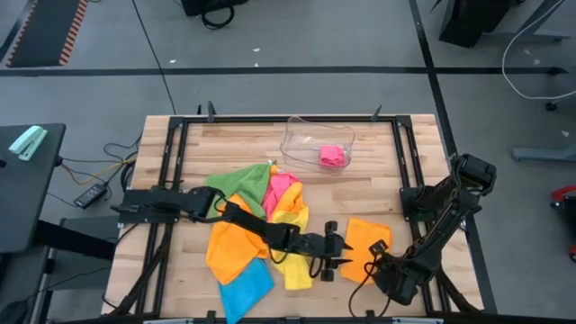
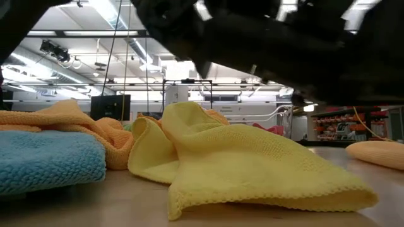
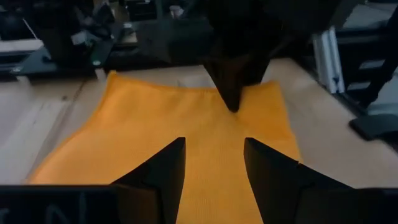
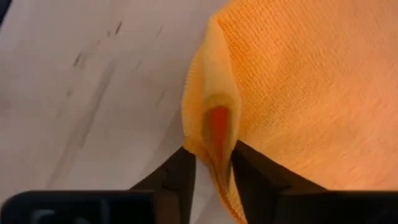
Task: Fold microfiber towels
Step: Fold the right orange microfiber cloth
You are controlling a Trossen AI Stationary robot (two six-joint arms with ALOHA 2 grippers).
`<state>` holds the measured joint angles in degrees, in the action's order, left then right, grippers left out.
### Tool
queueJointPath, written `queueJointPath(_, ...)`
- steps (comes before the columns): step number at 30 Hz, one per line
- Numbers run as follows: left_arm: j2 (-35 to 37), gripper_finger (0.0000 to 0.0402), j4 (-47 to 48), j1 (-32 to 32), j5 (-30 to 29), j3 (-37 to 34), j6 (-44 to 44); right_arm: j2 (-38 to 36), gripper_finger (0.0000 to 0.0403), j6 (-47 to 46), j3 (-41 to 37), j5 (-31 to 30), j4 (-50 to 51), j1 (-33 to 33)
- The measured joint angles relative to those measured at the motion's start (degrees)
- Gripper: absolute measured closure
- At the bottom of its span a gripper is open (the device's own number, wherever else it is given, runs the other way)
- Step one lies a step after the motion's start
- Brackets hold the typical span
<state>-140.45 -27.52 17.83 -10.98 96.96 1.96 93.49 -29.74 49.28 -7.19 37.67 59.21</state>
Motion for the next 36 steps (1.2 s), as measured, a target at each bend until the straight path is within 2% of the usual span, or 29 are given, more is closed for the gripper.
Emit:
queueJointPath(6,-6.0,0.0232,10.8,-1.8,0.0,9.9,-1.2,-2.8,0.0248,-6.2,1.9,2.5,1.6,0.3)
queueJointPath(13,-6.7,0.0241,23.8,-3.9,3.3,13.9,0.7,-9.7,0.0245,-19.0,2.4,2.7,2.0,0.6)
queueJointPath(15,-6.5,0.0245,26.0,-3.7,4.1,14.5,2.3,-11.2,0.0244,-22.3,2.4,-0.8,3.4,1.2)
queueJointPath(18,-6.4,0.0253,28.3,-2.7,3.6,14.6,5.1,-12.3,0.0244,-26.6,2.4,-9.4,6.1,2.3)
queueJointPath(23,-5.1,0.0264,34.6,-0.3,-2.6,14.7,9.5,-12.5,0.0244,-28.2,2.3,-15.6,8.9,4.6)
queueJointPath(27,-3.9,0.0261,38.4,1.2,-5.7,14.6,11.4,-12.5,0.0244,-27.7,2.3,-17.3,9.0,5.1)
queueJointPath(33,-1.6,0.0255,48.3,1.5,-6.0,14.5,18.3,-12.5,0.0244,-27.5,2.3,-17.4,9.0,5.1)
queueJointPath(36,-1.1,0.0251,49.8,1.5,-6.0,14.5,19.5,-12.5,0.0244,-27.5,2.3,-17.4,8.8,5.1)
